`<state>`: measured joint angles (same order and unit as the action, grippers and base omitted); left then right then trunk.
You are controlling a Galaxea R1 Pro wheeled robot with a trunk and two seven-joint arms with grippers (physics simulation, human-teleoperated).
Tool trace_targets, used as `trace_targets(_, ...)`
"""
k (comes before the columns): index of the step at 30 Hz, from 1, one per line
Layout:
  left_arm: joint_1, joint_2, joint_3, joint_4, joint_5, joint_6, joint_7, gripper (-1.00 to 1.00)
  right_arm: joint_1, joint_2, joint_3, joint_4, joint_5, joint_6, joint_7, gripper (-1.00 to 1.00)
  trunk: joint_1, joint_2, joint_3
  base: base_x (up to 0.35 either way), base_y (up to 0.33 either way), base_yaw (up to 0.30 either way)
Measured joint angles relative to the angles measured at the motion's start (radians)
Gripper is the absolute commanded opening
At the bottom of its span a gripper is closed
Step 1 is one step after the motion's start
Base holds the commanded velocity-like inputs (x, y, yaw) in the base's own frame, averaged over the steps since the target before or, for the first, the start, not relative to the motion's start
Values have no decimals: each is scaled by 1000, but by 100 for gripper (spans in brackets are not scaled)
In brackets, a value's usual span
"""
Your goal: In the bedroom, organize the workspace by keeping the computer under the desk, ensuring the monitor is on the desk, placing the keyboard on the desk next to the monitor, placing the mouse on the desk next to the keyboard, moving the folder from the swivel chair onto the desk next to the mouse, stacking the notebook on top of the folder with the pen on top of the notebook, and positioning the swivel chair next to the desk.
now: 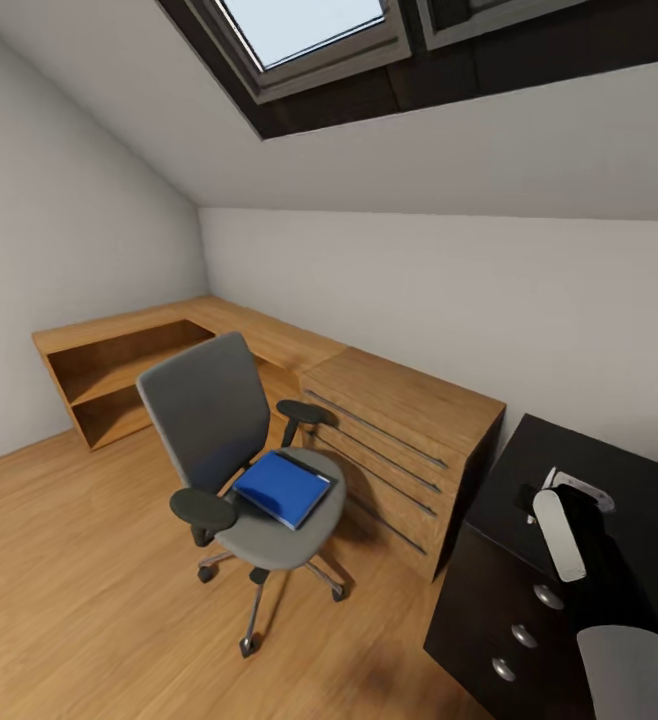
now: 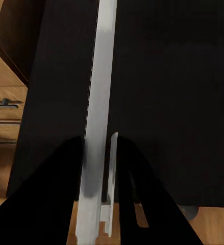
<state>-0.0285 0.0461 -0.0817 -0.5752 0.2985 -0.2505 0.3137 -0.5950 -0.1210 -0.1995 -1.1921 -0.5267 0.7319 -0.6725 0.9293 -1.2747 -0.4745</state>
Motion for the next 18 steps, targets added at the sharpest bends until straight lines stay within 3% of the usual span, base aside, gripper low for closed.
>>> trace_targets(3, 0, 0, 0, 0, 0, -6, -1, 100, -3, -18, 4, 85, 21, -66, 13, -100, 0, 0, 0, 12, 0, 0)
trace_targets(7, 0, 0, 0, 0, 0, -7, -1, 100, -30, -48, 5, 214, 46, -134, 86, -100, 0, 0, 0, 59, 0, 0)
trace_targets(13, 0, 0, 0, 0, 0, -8, -1, 100, -96, -64, 5, 397, 130, -231, 188, -100, 0, 0, 0, 271, 0, 0)
trace_targets(18, 0, -1, 0, 0, 0, -8, -1, 100, -177, -80, 5, 579, 171, -297, 256, -100, 0, 0, 0, 306, 0, 0)
